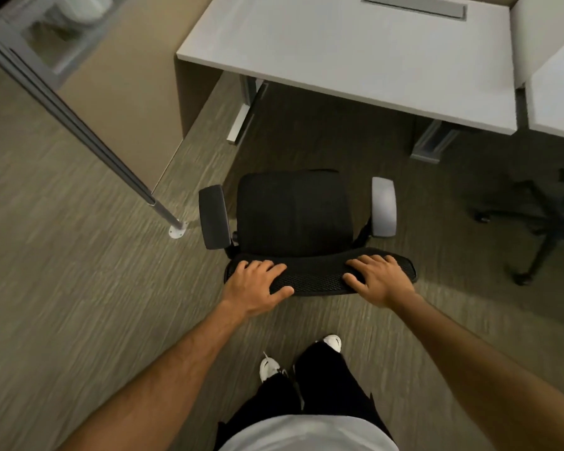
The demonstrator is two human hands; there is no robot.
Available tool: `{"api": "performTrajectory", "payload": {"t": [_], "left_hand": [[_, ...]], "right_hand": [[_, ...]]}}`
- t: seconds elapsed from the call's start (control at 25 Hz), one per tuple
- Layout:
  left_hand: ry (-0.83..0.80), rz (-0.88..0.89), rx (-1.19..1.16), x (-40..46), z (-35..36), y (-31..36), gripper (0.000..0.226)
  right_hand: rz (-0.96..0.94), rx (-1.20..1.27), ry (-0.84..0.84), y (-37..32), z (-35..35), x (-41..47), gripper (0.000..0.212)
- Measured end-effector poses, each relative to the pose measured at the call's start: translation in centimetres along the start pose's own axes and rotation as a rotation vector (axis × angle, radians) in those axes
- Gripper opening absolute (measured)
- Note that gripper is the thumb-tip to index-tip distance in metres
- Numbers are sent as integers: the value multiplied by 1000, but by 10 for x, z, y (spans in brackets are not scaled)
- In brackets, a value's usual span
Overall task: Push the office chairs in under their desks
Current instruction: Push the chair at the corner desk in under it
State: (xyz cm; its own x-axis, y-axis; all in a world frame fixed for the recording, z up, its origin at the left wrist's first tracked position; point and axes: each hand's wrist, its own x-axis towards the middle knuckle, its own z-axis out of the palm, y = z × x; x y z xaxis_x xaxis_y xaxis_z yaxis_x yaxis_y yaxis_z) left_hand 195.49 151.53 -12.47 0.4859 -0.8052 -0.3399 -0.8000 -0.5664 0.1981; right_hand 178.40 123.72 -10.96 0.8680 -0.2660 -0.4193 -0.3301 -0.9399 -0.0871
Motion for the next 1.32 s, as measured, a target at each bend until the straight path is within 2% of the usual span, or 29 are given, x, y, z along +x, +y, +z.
{"api": "performTrajectory", "payload": {"t": [0.12,0.6,0.72,0.84,1.0,1.32], "left_hand": [[-5,6,5,10,-6,-9,90],[0,-26,-4,111,-64,-74,82],[13,-66,-46,141,-83,-94,76],[-17,-90,-42,186,-110,-108,70],[-23,-80,-13,220,-125,-120,80],[-43,-33,31,294,-158,-158,86]], "right_hand": [[-37,21,-41,4,-10,16,82],[72,92,65,1,-40,112,86],[21,146,-5,0,-56,145,87],[0,200,-111,27,-82,181,89],[91,146,-64,49,-88,200,93],[87,181,-14,54,-123,260,91]]}}
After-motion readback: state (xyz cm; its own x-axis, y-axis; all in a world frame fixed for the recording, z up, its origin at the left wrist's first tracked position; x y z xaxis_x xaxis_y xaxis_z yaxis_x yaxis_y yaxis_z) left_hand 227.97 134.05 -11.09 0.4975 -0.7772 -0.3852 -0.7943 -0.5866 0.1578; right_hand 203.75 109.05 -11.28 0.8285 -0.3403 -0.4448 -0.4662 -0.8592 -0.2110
